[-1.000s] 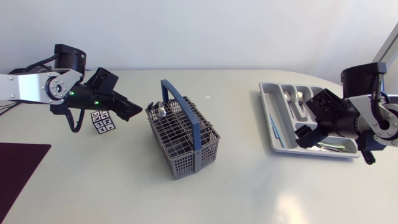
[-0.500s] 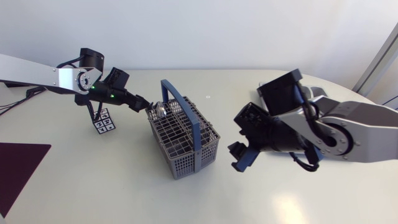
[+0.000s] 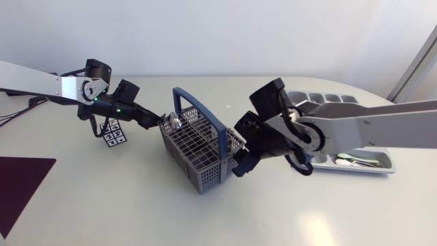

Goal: Transfer all utensils from the basket to the drawer tray.

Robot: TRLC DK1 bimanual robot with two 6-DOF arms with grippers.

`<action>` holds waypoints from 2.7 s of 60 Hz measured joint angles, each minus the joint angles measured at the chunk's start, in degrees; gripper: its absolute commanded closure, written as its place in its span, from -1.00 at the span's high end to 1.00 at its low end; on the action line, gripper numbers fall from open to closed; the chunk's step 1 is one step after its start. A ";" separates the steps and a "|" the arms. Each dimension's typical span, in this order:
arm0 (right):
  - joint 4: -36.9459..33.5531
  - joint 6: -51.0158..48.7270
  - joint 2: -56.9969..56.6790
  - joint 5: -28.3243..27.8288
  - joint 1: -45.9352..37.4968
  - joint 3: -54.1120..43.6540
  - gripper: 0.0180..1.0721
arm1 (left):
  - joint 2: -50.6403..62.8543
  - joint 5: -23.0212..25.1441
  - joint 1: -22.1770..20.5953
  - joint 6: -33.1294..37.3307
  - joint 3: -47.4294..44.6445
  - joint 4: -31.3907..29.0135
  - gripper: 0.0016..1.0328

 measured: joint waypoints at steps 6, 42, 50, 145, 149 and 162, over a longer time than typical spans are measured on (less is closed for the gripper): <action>0.35 0.00 2.84 0.42 -2.56 3.15 0.13 | -1.09 0.57 0.79 1.09 -1.62 -0.20 0.80; 2.16 -0.02 15.61 0.98 -8.66 18.71 0.28 | -12.66 0.85 1.84 5.57 -17.14 -1.73 0.80; 2.16 0.00 14.60 3.85 -8.96 17.88 0.33 | -13.25 1.03 1.03 5.57 -17.22 -1.77 0.80; -8.96 21.35 18.05 -15.26 11.76 32.15 0.09 | -18.01 -0.33 -1.95 6.03 -19.69 -1.84 0.81; -8.15 21.64 19.06 -15.23 11.74 32.92 0.09 | -17.94 -0.33 -1.92 6.05 -19.65 -1.70 0.81; -7.87 22.93 22.14 -15.23 11.65 36.63 -0.16 | -17.79 -0.31 -1.70 6.19 -19.65 -1.64 0.81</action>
